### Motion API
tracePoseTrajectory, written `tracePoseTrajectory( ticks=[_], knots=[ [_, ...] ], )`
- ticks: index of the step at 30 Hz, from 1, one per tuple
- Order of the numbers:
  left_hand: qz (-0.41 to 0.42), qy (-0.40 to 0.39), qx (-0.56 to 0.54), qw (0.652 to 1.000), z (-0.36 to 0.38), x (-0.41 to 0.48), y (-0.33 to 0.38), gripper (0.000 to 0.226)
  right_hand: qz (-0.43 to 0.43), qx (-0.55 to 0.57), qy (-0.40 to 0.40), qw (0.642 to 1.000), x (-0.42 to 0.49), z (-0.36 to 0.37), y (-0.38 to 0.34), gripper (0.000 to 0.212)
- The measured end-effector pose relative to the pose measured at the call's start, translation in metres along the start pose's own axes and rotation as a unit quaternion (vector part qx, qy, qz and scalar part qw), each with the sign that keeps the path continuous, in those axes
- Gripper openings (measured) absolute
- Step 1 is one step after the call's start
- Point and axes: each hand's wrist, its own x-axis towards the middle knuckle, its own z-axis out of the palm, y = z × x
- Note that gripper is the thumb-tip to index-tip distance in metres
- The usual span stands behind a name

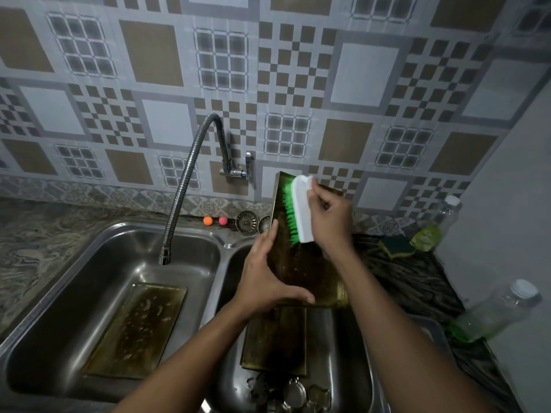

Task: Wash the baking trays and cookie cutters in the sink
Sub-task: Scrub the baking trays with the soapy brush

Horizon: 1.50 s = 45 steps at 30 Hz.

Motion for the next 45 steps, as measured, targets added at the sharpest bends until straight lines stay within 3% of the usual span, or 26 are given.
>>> tracePoseTrajectory(
  ticks=[5, 10, 13, 20, 26, 33, 37, 45],
  knots=[
    [-0.023, 0.058, -0.030, 0.998, -0.013, 0.009, -0.010, 0.152, 0.004, -0.001, -0.107, 0.994, -0.040, 0.005, 0.019, 0.031],
    [-0.002, 0.038, -0.020, 0.999, -0.007, 0.003, -0.008, 0.150, 0.038, 0.008, -0.050, 0.998, -0.040, -0.014, 0.032, 0.034],
    [-0.001, 0.033, -0.051, 0.998, 0.001, 0.008, 0.002, 0.132, 0.017, 0.033, -0.043, 0.998, -0.042, -0.003, 0.024, 0.034],
    [-0.020, 0.108, -0.072, 0.991, -0.006, 0.015, -0.001, 0.099, -0.018, 0.008, -0.142, 0.990, -0.077, -0.010, 0.044, 0.032],
    [-0.048, 0.122, -0.046, 0.990, 0.006, 0.011, -0.005, 0.056, -0.006, -0.056, -0.066, 0.996, -0.059, -0.033, 0.058, 0.031],
    [-0.018, 0.131, -0.037, 0.991, 0.000, 0.018, -0.007, 0.068, -0.006, -0.009, -0.066, 0.998, -0.071, -0.026, 0.063, 0.031],
    [-0.019, 0.134, -0.034, 0.990, 0.004, 0.009, -0.011, 0.069, 0.049, -0.021, -0.029, 0.998, -0.054, -0.040, 0.078, 0.034],
    [0.001, 0.041, -0.038, 0.998, 0.012, 0.002, -0.004, 0.060, 0.115, 0.018, 0.064, 0.991, 0.018, -0.029, 0.047, 0.036]
  ],
)
